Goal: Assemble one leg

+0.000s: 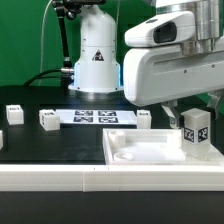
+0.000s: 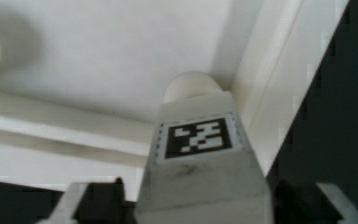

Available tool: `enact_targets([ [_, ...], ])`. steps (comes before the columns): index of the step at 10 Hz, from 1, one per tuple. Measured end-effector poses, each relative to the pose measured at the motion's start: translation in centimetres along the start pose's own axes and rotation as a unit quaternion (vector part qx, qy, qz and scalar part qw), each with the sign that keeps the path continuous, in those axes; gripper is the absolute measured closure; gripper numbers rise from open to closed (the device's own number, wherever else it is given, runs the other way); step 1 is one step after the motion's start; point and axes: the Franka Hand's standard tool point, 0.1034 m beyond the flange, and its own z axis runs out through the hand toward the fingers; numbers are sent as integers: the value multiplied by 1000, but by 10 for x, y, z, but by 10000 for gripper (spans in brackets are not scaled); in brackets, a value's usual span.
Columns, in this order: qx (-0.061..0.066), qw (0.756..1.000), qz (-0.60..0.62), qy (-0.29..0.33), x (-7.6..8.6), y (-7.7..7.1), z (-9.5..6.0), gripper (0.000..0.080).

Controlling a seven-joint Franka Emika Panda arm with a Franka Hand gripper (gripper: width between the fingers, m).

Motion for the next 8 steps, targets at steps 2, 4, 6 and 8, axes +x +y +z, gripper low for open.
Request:
enact_targets([
  [2,0,1000,7,0,0,0,0,509],
  [4,1,1000,27,1,0,-1,0,509],
  [6,-2,986,169,7,0,-5,2,509],
  [8,-3,956,292,20,3,-3,2,509],
])
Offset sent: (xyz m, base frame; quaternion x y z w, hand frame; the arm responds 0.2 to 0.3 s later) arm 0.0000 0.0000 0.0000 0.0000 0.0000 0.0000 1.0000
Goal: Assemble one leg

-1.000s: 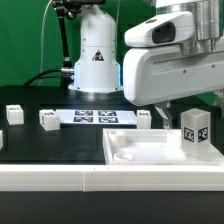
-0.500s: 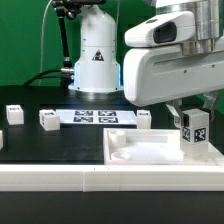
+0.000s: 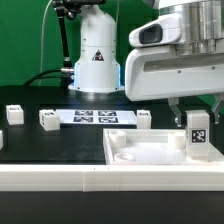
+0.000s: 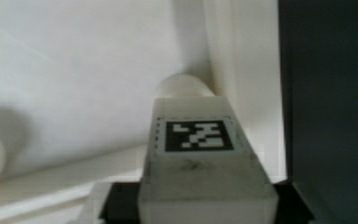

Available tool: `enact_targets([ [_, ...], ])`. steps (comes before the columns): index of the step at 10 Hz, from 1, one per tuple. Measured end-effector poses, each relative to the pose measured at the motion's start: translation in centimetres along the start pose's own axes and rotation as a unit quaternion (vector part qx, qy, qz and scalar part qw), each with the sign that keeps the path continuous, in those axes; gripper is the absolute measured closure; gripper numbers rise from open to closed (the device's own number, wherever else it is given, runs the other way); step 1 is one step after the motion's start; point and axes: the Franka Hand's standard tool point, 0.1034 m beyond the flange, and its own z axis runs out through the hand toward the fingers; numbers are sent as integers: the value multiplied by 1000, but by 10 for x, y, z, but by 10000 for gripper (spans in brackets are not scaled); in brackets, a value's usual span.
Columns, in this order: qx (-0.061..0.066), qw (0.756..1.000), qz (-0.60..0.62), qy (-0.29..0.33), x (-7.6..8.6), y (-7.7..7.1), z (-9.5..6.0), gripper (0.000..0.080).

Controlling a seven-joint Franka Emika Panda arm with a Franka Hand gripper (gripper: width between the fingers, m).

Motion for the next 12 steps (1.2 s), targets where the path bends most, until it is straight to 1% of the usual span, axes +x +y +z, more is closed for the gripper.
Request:
enact_targets([
  [2,-2,995,103,2,1,1,0,509],
  [3,-2,983,186,6,1,0,0,509],
  [4,-5,966,259,11,0,-1,1,509],
  [5,-11,952,304,9,-1,-2,1,509],
  [7,-6,927,376,4,-1,-1,1,509],
  [8,-6,926,378,4,-1,-1,1,507],
  [9,-6,932,363,3,-1,-1,1,507],
  [10,-6,939,344,4,-1,-1,1,337],
  [11,-6,955,295,4,0,0,1,188],
  [12,-6,970,243,4,0,0,1,188],
])
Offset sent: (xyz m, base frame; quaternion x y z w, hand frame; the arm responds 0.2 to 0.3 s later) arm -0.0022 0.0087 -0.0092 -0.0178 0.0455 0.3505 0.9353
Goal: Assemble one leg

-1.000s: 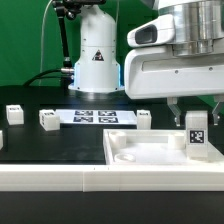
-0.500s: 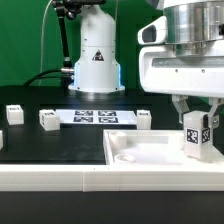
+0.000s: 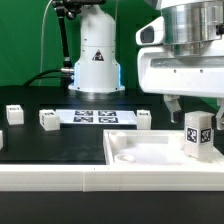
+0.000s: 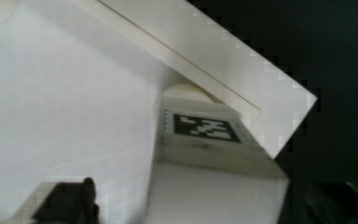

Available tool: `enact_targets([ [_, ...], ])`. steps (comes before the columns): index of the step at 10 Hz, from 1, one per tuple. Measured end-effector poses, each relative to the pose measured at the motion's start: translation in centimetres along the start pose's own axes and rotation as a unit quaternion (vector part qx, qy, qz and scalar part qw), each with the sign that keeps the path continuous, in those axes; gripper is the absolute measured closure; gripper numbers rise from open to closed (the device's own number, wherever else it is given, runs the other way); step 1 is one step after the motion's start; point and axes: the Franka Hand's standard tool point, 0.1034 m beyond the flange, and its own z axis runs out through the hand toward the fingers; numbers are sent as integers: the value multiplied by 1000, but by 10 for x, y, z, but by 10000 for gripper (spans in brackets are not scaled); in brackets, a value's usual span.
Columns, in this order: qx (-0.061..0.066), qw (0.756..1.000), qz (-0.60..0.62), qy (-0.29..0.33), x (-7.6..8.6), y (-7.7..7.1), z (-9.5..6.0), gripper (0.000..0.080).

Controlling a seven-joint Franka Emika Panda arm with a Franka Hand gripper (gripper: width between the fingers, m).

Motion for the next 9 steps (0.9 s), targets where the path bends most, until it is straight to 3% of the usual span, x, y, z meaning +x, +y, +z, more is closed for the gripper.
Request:
enact_targets([
  [3,-4,979,-202,-1,-2,0,1,152],
  [7,-30,915,-402,8,-8,-3,1,150],
  [9,-30,892,-451,14,-8,-3,3,150],
])
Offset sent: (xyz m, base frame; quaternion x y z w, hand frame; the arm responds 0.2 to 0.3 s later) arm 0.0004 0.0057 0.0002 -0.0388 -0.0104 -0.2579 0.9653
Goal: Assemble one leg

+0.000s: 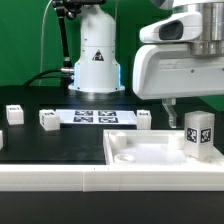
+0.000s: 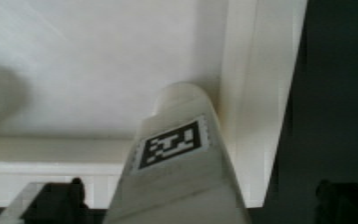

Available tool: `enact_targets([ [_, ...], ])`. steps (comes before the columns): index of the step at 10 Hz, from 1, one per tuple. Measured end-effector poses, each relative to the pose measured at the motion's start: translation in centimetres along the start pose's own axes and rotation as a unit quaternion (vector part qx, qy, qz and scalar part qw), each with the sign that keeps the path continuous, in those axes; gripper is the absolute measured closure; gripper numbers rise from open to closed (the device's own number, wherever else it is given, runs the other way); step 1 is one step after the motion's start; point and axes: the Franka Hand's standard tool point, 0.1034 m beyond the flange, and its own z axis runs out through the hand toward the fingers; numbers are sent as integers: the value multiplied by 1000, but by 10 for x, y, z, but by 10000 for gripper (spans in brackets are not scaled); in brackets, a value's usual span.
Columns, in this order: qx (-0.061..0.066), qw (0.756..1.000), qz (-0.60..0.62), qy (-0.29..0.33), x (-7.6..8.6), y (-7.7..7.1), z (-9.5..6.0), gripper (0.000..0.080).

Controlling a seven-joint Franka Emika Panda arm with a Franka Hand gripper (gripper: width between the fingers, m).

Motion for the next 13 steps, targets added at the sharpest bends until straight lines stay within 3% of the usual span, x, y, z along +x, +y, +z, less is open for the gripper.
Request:
enact_targets([
  [2,0,1000,-10,0,0,1,0,177],
  [3,0,1000,-10,0,0,1,0,349],
  [4,0,1000,-7,0,0,1,0,349],
  [5,0,1000,-1,0,0,1,0,509],
  [7,2,999,41,-1,0,1,0,509],
  [9,7,984,178,-2,0,2,1,509],
  [11,12,945,327,-4,0,3,1,509],
  [13,10,891,455,-9,-1,0,2,508],
])
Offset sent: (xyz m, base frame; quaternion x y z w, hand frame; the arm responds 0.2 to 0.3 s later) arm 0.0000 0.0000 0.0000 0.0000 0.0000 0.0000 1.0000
